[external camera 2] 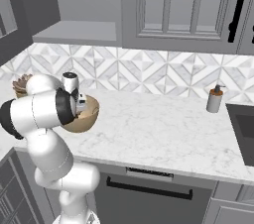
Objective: Open the cabinet, pick up the bread from the cabinet and place it in the basket. Then move the basket to the dining counter.
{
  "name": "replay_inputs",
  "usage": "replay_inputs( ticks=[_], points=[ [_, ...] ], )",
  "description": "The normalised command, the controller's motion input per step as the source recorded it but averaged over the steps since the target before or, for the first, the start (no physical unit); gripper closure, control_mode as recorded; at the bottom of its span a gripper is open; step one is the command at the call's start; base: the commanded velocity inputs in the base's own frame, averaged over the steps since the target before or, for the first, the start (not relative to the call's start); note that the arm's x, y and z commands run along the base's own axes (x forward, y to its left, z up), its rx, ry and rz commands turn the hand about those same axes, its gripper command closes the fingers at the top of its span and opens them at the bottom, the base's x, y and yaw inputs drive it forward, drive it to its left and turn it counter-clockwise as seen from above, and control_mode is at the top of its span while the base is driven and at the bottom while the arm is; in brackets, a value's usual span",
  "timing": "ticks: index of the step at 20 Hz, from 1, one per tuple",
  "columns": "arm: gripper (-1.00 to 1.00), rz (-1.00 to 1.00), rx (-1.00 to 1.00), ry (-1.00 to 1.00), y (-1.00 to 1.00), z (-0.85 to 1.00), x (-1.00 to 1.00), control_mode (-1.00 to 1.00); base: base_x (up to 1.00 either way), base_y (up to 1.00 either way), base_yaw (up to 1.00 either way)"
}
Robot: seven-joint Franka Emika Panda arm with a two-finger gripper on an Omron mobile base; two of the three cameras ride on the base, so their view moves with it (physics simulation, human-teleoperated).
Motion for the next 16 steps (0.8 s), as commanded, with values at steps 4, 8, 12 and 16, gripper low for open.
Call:
replay_inputs(
  ticks=[4,8,12,16],
  points=[
    [-1.0,-0.04,-0.22,-0.05,-0.16,-0.38,0.04,-1.0,0.0,0.0,0.0],
    [-1.0,-0.09,-0.27,-0.11,-0.29,-0.27,0.14,-1.0,0.0,0.0,0.0],
    [-1.0,-0.1,-0.23,-0.1,-0.42,-0.03,0.05,-1.0,0.0,0.0,0.0],
    [-1.0,-0.03,-0.01,-0.03,-0.29,0.5,-0.5,-1.0,0.0,0.0,0.0]
  ],
)
